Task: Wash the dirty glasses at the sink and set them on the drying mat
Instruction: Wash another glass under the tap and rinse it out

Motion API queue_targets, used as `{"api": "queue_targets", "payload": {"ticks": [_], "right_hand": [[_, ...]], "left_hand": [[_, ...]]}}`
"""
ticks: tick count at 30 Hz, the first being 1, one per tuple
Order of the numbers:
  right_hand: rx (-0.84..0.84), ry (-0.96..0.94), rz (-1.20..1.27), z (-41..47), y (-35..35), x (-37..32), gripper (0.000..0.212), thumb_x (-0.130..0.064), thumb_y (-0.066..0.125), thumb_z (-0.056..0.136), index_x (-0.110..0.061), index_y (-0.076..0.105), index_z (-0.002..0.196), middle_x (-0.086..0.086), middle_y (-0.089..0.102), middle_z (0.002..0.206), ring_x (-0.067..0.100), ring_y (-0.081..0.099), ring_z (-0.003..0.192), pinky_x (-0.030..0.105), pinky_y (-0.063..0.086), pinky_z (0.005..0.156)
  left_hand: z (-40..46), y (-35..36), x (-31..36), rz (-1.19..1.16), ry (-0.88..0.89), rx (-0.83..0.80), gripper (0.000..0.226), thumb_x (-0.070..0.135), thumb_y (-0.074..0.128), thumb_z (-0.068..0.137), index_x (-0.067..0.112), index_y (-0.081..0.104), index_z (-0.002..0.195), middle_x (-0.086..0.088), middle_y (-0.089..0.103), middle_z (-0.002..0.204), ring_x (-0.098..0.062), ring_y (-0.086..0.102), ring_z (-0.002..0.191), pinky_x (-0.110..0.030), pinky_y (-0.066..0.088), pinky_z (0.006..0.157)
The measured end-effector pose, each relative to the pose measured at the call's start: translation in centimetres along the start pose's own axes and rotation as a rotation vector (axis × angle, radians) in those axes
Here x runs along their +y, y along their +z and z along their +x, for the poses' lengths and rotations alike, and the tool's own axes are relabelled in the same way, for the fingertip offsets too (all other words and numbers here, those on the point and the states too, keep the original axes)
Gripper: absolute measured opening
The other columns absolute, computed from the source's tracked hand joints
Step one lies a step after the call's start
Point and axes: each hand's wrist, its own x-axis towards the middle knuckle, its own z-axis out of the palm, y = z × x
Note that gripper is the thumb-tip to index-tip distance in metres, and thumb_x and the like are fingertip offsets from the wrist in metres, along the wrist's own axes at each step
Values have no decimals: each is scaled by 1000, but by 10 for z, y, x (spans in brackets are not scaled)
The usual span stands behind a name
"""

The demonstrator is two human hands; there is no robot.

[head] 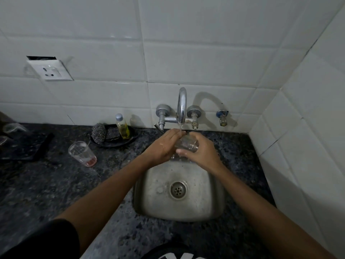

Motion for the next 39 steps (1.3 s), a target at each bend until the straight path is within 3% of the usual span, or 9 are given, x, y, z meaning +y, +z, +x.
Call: {"api": "queue_targets", "payload": {"ticks": [3, 7, 10, 13, 18, 23, 28, 33, 39], "right_hand": [[-36, 129, 47, 1, -4, -2, 55, -49, 90, 75, -22, 69, 118, -6, 76, 102, 7, 74, 89, 37, 63, 84], [98, -231, -308, -5, 1, 1, 71, -37, 91, 75, -13, 61, 136, 5, 67, 124, 17, 65, 107, 34, 57, 92], [31, -33, -103, -3, 3, 1, 68, -45, 93, 74, -19, 64, 130, -6, 70, 118, 6, 67, 105, 25, 56, 92], [-49, 188, 114, 3, 1, 2, 57, -53, 90, 73, -20, 71, 115, -6, 78, 101, 6, 74, 91, 39, 62, 89], [40, -225, -340, -1, 0, 4, 73, -35, 91, 76, -13, 60, 138, 5, 65, 129, 18, 62, 116, 35, 53, 101], [-63, 250, 115, 5, 2, 2, 56, -61, 88, 71, -23, 71, 109, -8, 76, 99, 5, 72, 90, 33, 61, 86], [63, -147, -336, -1, 5, 4, 71, -44, 89, 75, -15, 63, 134, 3, 68, 122, 18, 64, 109, 33, 54, 93], [6, 226, 77, 1, 5, -4, 61, -59, 90, 70, -21, 69, 113, -6, 76, 97, 8, 74, 86, 40, 63, 82], [40, -102, -267, -4, 3, 1, 78, -46, 91, 74, -17, 58, 139, 2, 63, 130, 14, 62, 114, 32, 54, 96]], "left_hand": [[-1, 5, 5, -16, -6, 27, 62, 16, 63, 99, -1, 36, 152, -23, 49, 145, -37, 48, 137, -45, 39, 119], [5, 5, 7, -35, -40, 36, 70, 5, 68, 93, -6, 34, 153, -25, 46, 145, -40, 46, 137, -50, 38, 119], [6, 3, 4, -23, -50, 10, 65, 11, 67, 95, -4, 39, 151, -23, 48, 143, -38, 47, 133, -47, 38, 118], [2, 5, 8, -32, -71, 11, 64, 11, 68, 95, -4, 39, 150, -23, 48, 142, -39, 48, 133, -49, 39, 117], [7, 7, 10, -25, -81, -15, 72, 2, 67, 88, -5, 36, 152, -22, 45, 144, -38, 45, 136, -50, 37, 118], [-1, 8, 9, -40, -107, 8, 61, 4, 63, 92, -4, 41, 149, -22, 47, 144, -38, 45, 136, -45, 37, 119], [7, 9, 13, -16, -128, -21, 63, 17, 56, 89, -4, 42, 147, -21, 49, 141, -36, 46, 134, -47, 40, 116], [2, 9, 12, -12, -114, -2, 52, 12, 62, 95, -3, 47, 143, -21, 55, 137, -36, 52, 128, -49, 44, 111], [11, 4, 13, -5, -58, 12, 61, 4, 69, 85, -4, 47, 142, -20, 55, 134, -35, 55, 124, -45, 44, 111]]}}
